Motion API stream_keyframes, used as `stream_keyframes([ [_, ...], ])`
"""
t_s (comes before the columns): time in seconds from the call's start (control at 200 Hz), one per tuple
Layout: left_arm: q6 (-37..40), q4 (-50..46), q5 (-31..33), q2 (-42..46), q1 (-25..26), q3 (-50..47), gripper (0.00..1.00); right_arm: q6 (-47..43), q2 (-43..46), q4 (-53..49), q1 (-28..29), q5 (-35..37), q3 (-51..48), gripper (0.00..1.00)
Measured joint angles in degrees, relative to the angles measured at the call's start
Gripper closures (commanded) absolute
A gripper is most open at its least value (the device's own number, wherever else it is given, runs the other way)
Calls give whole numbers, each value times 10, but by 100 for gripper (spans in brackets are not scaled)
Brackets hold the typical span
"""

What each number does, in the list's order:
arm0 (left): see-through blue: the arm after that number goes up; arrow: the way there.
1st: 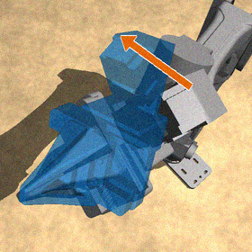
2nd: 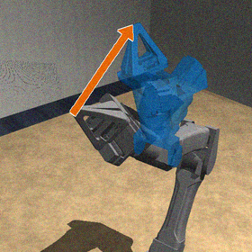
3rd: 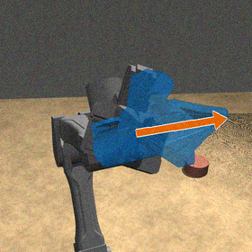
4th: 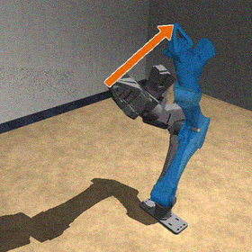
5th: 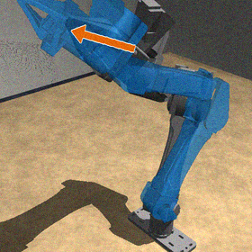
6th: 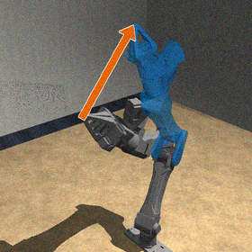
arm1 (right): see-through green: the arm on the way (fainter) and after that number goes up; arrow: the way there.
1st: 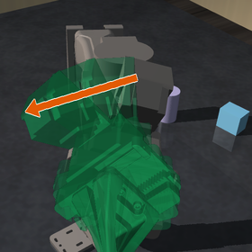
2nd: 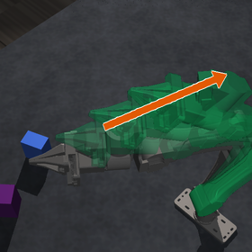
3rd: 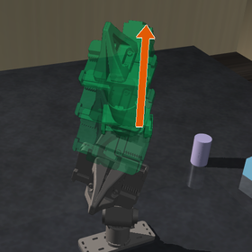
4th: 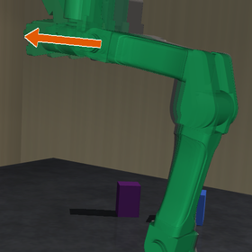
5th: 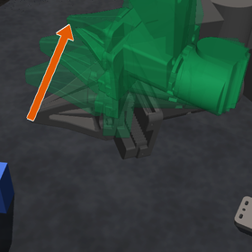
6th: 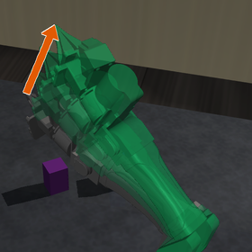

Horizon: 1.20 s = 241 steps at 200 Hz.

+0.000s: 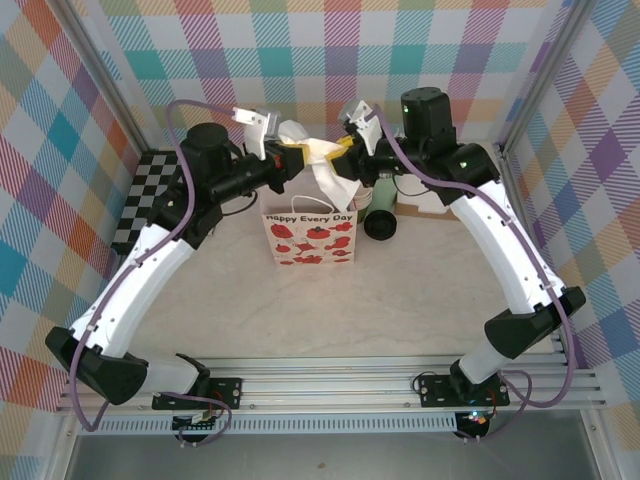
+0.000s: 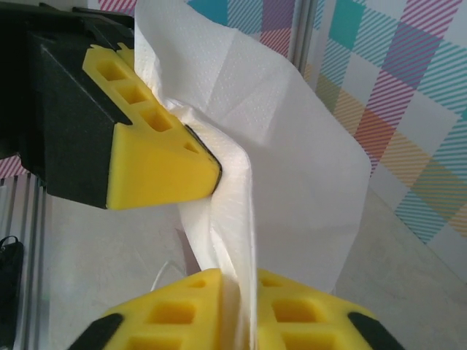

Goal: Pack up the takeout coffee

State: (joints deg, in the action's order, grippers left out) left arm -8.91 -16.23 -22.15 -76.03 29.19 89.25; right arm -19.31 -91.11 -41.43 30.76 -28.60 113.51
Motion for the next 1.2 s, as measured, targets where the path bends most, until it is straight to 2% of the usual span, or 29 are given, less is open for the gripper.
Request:
stream_keyframes([
  [0.06, -5, -10, 2, 3, 0, 8, 92, -9, 0, -1, 1, 0, 5, 100],
  [0.255, -7, -56, -9, 2, 2, 36, 88, -30, 0, -17, 4, 0, 21, 100],
  [0.345, -7, -68, -13, 2, 2, 47, 83, -44, -4, -38, 5, -2, 43, 100],
  [0.385, -7, -77, -13, 2, 2, 52, 69, -52, -7, -49, 5, -2, 55, 100],
  [0.47, -14, -88, -12, 4, 2, 61, 13, -71, -18, -72, 4, -8, 89, 100],
  [0.505, -18, -89, -13, 7, 2, 60, 1, -80, -23, -80, 3, -10, 102, 100],
  [0.63, -21, -91, 23, 45, 2, 27, 0, -110, -39, -99, 4, -5, 132, 100],
  [0.82, -38, -116, 219, 106, -5, 5, 0, -132, -57, -101, 4, 38, 176, 100],
  [0.9, -51, -130, 276, 110, -14, 5, 0, -138, -62, -108, 3, 34, 204, 100],
  [1.205, -67, -141, 325, 69, -19, -2, 0, -146, -68, -110, 4, 8, 232, 100],
])
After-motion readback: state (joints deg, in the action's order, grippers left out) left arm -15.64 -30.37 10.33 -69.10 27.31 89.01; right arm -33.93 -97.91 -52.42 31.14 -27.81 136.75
